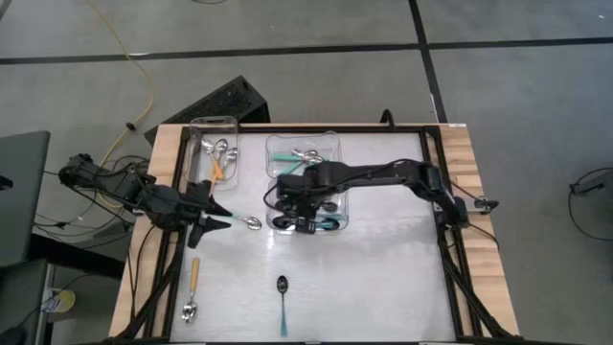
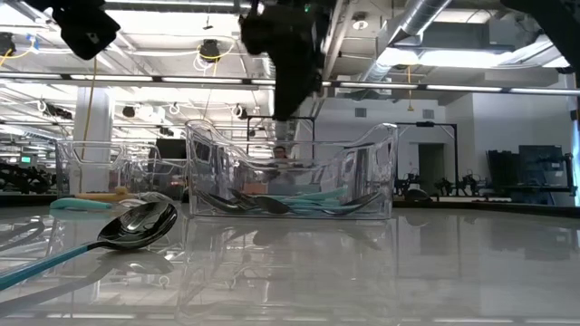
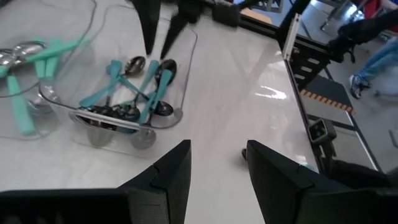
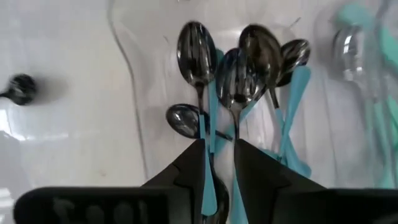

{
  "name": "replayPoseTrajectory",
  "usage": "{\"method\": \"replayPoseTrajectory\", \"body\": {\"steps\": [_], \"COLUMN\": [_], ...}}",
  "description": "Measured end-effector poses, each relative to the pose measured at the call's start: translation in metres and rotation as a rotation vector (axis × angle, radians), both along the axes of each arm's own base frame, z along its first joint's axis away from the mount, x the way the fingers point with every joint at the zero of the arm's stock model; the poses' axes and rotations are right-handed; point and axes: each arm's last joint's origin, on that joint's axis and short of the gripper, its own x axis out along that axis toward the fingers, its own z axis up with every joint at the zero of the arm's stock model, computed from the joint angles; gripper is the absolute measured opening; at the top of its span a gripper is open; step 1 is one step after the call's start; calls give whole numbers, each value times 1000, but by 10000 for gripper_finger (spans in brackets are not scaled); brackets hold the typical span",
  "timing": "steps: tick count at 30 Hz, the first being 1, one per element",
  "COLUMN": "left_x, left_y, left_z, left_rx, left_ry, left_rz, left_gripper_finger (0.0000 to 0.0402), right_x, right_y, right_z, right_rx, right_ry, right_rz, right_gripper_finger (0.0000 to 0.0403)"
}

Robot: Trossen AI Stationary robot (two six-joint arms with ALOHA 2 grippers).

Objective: Sort silverware by color (type)
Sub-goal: Put the green spoon into the top right transparent bin

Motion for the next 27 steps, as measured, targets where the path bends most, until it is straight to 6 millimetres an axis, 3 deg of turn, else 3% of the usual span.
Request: {"method": "replayPoseTrajectory", "body": {"steps": [6, 15, 20, 27], "left_x": [5, 37, 47, 62], "left_y": [-3, -11, -1, 25], "left_z": [-8, -70, -97, -114], "left_rx": [21, 282, 320, 297], "left_ry": [65, 352, 458, 584], "left_rz": [-33, -111, -96, -12], "left_gripper_finger": [139, 139, 139, 139], "right_x": [-16, -49, -67, -81], "right_y": [13, 65, 93, 114], "right_z": [37, 84, 96, 99], "right_rx": [-15, -42, -126, -149], "right_ry": [-94, -206, -221, -199], "right_rz": [9, 114, 158, 196], "right_gripper_finger": [110, 111, 111, 111]}}
